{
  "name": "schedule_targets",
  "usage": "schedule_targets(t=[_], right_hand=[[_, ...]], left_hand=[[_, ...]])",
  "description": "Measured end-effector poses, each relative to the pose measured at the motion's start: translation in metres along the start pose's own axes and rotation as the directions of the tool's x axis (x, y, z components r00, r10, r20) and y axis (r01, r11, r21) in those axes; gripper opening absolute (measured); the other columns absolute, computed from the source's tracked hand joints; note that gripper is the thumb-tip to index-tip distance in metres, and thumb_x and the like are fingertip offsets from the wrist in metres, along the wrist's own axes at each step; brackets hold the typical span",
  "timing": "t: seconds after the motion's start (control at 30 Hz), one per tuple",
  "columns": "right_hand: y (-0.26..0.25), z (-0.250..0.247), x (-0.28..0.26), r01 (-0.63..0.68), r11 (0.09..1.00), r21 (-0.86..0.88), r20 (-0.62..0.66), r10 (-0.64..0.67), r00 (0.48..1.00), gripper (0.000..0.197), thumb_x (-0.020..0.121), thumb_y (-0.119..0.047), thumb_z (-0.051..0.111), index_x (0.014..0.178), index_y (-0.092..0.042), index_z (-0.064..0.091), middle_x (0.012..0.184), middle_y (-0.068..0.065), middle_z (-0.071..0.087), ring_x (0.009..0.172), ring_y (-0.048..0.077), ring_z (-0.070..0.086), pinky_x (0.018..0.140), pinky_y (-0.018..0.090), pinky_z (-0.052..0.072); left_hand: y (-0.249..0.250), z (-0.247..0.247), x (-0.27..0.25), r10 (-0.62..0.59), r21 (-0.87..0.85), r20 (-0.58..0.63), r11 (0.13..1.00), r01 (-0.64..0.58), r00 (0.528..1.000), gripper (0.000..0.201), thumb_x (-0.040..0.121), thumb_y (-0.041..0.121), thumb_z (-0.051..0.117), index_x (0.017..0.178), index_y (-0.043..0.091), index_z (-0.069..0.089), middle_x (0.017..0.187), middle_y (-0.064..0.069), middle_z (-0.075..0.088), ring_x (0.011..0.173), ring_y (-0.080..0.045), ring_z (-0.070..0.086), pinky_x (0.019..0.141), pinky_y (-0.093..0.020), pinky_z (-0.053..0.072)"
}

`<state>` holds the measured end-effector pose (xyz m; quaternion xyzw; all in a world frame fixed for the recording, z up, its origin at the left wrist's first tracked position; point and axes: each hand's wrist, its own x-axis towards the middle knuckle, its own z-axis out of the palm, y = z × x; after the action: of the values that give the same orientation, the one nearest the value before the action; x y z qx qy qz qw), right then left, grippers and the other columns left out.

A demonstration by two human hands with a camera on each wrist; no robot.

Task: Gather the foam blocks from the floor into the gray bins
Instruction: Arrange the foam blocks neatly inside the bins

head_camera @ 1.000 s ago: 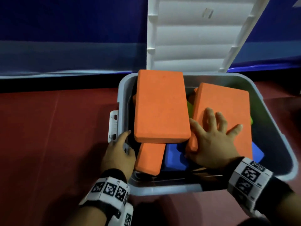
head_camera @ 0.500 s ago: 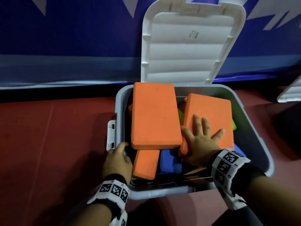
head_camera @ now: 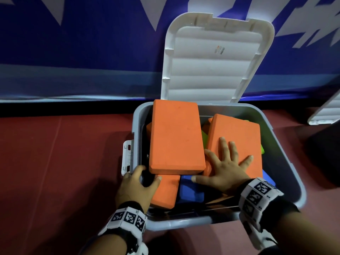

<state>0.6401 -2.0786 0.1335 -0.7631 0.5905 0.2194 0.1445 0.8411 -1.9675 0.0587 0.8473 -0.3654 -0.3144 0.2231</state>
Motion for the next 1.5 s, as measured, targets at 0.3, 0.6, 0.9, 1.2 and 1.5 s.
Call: schedule_targets(t=[0.3, 0.6, 0.9, 1.2, 1.5], right_hand=[[-0.018, 0.006, -0.004, -0.085, 0.988, 0.130, -0.129, 0.102, 0.986, 0.094, 0.056, -0.094, 0.004, 0.134, -0.047, 0.031, 0.158, -0.001, -0.013, 0.145, 0.027, -0.015, 0.101, 0.074, -0.008], [0.018, 0.006, 0.004, -0.054, 0.964, 0.261, -0.279, 0.129, 0.952, 0.043, 0.086, -0.068, 0.033, 0.128, -0.058, 0.038, 0.158, -0.002, 0.000, 0.145, 0.025, -0.006, 0.107, 0.070, 0.000], [0.035, -0.004, 0.012, -0.053, 0.954, 0.296, -0.555, 0.217, 0.803, 0.037, 0.087, -0.033, 0.044, 0.114, -0.022, 0.065, 0.136, 0.020, 0.044, 0.124, 0.042, 0.037, 0.097, 0.057, 0.035], [-0.028, 0.024, 0.013, -0.095, 0.530, 0.843, 0.028, 0.132, 0.991, 0.087, 0.067, -0.063, 0.071, 0.128, -0.021, 0.026, 0.118, 0.006, 0.048, 0.105, 0.033, 0.054, 0.080, 0.051, 0.054], [-0.003, 0.017, 0.025, -0.007, -0.165, 0.986, 0.048, 0.247, 0.968, 0.102, 0.033, -0.048, 0.088, 0.116, -0.048, 0.029, 0.134, 0.005, 0.037, 0.115, 0.034, 0.050, 0.065, 0.041, 0.056]], left_hand=[[-0.002, 0.004, 0.001, 0.022, 0.026, -0.026, 0.999, -0.021, 0.999, 0.048, 0.072, 0.055, 0.069, 0.114, 0.038, 0.053, 0.111, 0.002, 0.056, 0.096, -0.018, 0.057, 0.075, -0.029, 0.049], [-0.006, 0.008, 0.004, 0.032, 0.072, -0.067, 0.997, -0.027, 0.997, 0.034, 0.086, 0.045, 0.057, 0.119, 0.039, 0.051, 0.112, -0.002, 0.057, 0.097, -0.021, 0.058, 0.077, -0.030, 0.049], [-0.006, 0.008, 0.005, 0.019, 0.082, -0.075, 0.997, -0.013, 0.997, 0.032, 0.087, 0.044, 0.056, 0.118, 0.039, 0.051, 0.111, -0.002, 0.057, 0.095, -0.021, 0.058, 0.077, -0.030, 0.050], [-0.005, 0.010, 0.006, 0.025, 0.051, -0.111, 0.999, -0.019, 0.993, 0.031, 0.084, 0.039, 0.058, 0.115, 0.038, 0.054, 0.107, -0.001, 0.058, 0.093, -0.020, 0.057, 0.075, -0.029, 0.048], [-0.004, 0.011, 0.001, 0.042, 0.120, -0.150, 0.992, -0.024, 0.988, 0.047, 0.085, 0.055, 0.051, 0.130, 0.046, 0.044, 0.106, -0.004, 0.058, 0.098, -0.023, 0.057, 0.078, -0.035, 0.051]])
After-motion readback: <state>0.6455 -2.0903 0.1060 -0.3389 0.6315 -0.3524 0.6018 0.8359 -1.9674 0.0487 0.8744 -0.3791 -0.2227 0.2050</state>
